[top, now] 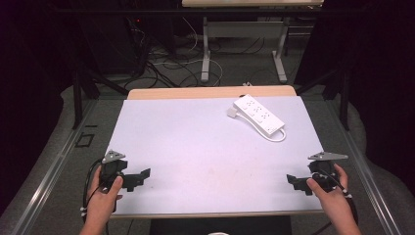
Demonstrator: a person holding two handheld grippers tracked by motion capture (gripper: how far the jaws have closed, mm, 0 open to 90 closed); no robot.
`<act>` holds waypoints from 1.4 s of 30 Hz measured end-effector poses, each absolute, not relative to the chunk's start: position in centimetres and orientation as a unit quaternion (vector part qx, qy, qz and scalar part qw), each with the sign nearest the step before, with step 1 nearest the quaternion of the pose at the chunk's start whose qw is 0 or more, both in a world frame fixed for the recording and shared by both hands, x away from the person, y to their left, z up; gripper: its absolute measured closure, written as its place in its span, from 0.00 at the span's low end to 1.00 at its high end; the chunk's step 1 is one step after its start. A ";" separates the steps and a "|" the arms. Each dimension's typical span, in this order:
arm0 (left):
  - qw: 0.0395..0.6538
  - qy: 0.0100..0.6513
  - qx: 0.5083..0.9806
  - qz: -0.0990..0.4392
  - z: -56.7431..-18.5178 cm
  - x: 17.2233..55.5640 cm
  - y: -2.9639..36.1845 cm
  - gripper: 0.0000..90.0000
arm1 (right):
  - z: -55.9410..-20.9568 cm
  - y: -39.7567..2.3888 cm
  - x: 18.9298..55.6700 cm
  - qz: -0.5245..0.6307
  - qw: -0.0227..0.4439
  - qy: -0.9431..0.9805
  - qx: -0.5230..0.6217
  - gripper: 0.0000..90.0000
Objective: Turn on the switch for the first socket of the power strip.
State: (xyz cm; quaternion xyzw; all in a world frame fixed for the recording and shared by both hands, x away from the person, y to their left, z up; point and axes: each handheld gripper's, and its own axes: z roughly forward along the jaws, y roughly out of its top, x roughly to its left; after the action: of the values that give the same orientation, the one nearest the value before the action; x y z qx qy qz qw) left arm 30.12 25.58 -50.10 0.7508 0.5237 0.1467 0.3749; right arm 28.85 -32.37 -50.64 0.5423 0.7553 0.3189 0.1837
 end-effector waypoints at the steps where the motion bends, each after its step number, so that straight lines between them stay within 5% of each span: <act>1: 0.376 0.523 0.751 0.146 -50.1 30.1 25.6 0.06 | -50.7 -32.3 28.9 0.318 0.181 0.755 0.544 0.00; 42: 0.375 0.543 0.735 0.159 -49.7 30.1 26.0 0.16 | -48.3 -30.6 34.1 0.295 0.161 0.775 0.534 0.00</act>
State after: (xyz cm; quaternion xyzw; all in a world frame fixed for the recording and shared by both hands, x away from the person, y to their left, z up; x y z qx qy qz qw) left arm 30.10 26.01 -49.69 0.7346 0.5426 0.1589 0.3752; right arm 34.15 -30.64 -48.27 0.5344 0.7753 0.2954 0.1614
